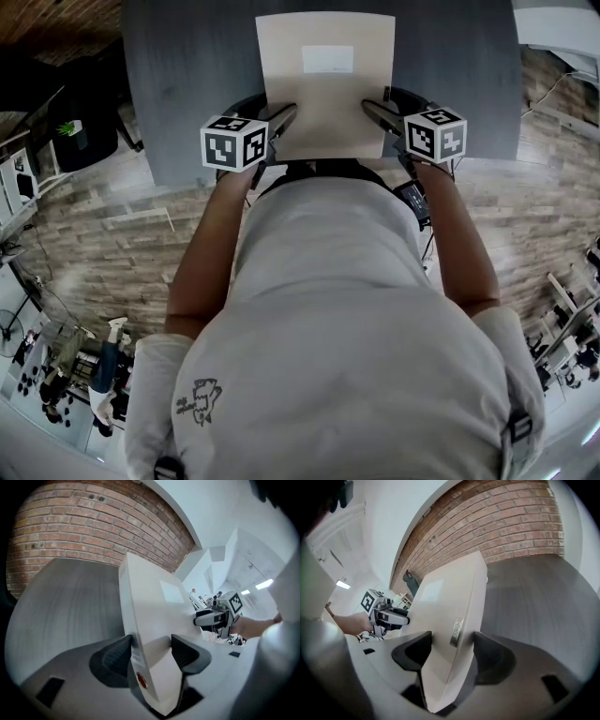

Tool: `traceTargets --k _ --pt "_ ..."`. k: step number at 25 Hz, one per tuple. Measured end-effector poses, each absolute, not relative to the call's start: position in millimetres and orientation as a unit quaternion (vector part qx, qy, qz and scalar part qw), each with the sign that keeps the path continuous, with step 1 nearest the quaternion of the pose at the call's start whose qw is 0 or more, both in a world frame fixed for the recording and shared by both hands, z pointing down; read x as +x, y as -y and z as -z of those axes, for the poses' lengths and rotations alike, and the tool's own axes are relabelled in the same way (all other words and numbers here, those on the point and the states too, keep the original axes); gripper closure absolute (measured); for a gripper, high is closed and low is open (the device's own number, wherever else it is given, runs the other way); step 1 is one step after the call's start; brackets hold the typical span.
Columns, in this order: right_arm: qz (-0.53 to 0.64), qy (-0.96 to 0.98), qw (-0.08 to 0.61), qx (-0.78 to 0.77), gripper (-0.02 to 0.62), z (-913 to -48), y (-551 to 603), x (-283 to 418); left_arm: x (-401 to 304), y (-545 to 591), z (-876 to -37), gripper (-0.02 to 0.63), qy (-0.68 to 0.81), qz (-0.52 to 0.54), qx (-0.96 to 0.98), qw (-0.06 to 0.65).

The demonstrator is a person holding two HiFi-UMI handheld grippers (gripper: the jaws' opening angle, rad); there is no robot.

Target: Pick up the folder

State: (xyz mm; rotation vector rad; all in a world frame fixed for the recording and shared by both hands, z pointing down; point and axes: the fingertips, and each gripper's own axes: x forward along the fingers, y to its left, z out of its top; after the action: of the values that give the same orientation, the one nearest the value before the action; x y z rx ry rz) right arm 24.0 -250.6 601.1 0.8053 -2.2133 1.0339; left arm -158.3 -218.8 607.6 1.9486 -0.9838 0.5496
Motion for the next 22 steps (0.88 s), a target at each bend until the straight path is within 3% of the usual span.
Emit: traceTargets --k 22 --pt "-0.279 0.857 0.205 0.381 0.314 -479 231 -9 -194 214 -486 0.325 0.412 -0.161 0.848 0.292"
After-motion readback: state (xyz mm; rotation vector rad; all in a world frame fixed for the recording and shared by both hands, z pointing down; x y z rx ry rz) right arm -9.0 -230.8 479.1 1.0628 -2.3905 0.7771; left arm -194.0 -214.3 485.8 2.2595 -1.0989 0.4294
